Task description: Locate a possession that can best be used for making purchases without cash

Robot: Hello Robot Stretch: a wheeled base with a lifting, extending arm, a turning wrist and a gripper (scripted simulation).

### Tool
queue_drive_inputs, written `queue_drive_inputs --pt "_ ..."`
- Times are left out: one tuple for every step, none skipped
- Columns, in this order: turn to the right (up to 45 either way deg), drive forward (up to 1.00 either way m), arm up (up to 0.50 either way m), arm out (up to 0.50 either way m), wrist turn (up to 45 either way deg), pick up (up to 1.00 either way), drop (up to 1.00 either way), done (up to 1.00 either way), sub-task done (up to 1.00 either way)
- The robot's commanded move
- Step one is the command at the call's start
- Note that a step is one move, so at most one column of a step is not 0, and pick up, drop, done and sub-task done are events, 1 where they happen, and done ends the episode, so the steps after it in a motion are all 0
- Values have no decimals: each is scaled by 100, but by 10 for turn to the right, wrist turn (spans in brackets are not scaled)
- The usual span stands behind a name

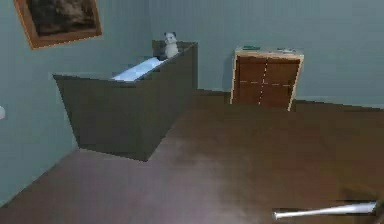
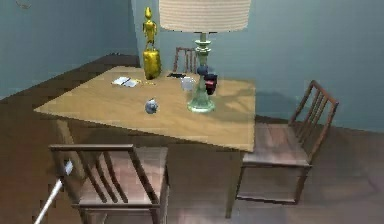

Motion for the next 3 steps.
queue_drive_inputs --pt "0 100 0 0 0 0 0 0 0" --pt "180 0 0 0 0 0 0 0 0" --pt "0 45 0 0 0 0 0 0 0"
